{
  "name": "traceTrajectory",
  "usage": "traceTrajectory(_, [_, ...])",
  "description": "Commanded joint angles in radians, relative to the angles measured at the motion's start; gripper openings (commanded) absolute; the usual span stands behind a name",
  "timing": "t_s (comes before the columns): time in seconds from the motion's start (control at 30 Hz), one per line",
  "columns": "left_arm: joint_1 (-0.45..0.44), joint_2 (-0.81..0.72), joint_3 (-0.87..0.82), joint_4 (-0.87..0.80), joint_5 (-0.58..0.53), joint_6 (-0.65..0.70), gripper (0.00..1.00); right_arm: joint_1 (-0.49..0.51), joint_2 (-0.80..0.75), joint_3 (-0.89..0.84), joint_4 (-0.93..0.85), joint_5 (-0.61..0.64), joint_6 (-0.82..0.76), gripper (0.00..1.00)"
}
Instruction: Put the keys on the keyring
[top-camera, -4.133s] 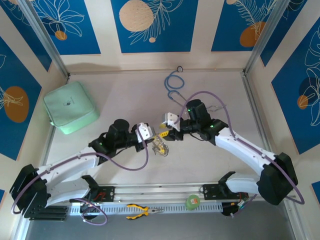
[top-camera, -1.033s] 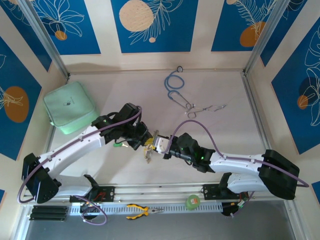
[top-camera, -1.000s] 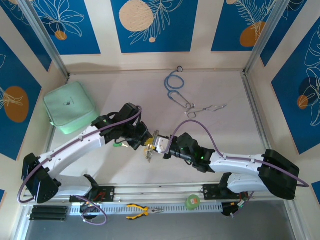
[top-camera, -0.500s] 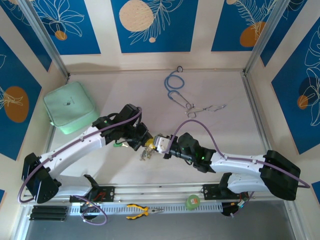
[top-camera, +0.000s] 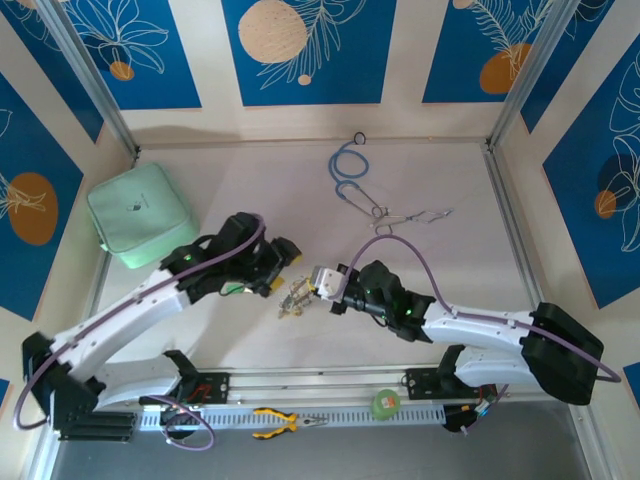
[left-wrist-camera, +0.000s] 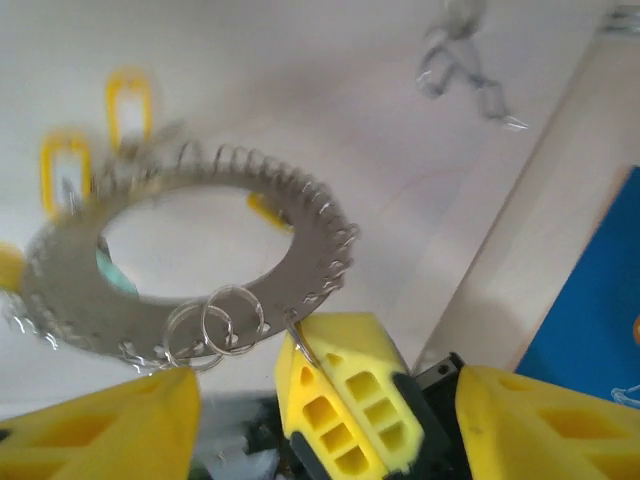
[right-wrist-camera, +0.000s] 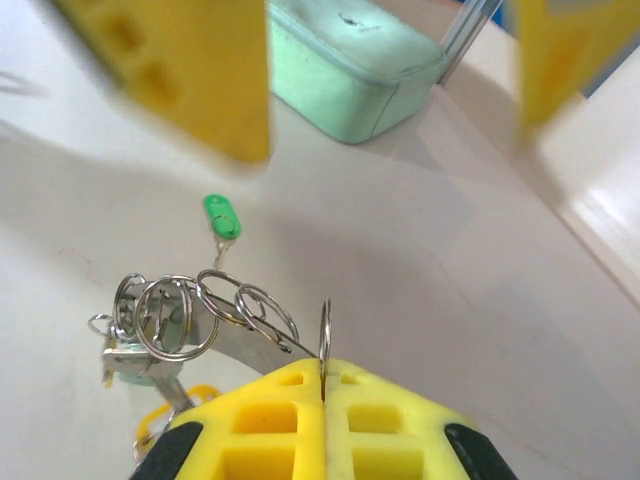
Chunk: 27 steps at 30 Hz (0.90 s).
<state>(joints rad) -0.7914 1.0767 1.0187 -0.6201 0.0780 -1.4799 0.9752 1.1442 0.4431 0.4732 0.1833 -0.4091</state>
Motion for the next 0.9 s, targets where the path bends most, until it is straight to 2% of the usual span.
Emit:
traceTrajectory(0.0, [0.006, -0.123, -0.023, 0.084, -0.34, 0.38, 0.74, -0.047, -0.066, 0.055, -0.084, -0.128, 0.054, 0.0])
traceTrajectory(0.07, [0.006, -0.175, -0.059, 0.204, -0.374, 0.697, 0.77, -0.078, -0.087, 0.07, -0.152, -0.201, 0.065, 0.0])
traceTrajectory(0.13, [0.007, -0.212, -0.104, 0.3, -0.365, 0.948, 0.78, -0.112, -0.099, 0.097, -0.227, -0.275, 0.079, 0.0])
traceTrajectory(0.2, [0.007, -0.224, -0.133, 0.349, -0.288, 1.212, 0.73, -0.135, -0.104, 0.121, -0.291, -0.316, 0.078, 0.0])
traceTrajectory(0.33, [0.005, -0.203, -0.176, 0.343, -0.135, 1.668, 0.59, -0.169, -0.102, 0.182, -0.419, -0.381, 0.057, 0.0])
traceTrajectory(0.53, [0.005, -0.217, -0.323, 0.425, 0.172, 2.144, 0.51, -0.178, -0.104, 0.259, -0.591, -0.415, -0.024, 0.0])
traceTrajectory(0.67, [0.005, -0.204, -0.407, 0.565, 0.282, 2.237, 0.49, -0.178, -0.106, 0.299, -0.675, -0.451, -0.072, 0.0])
traceTrajectory(0.87, [0.004, -0.124, -0.393, 0.571, 0.393, 2.226, 0.42, -0.162, -0.084, 0.343, -0.742, -0.442, -0.144, 0.0])
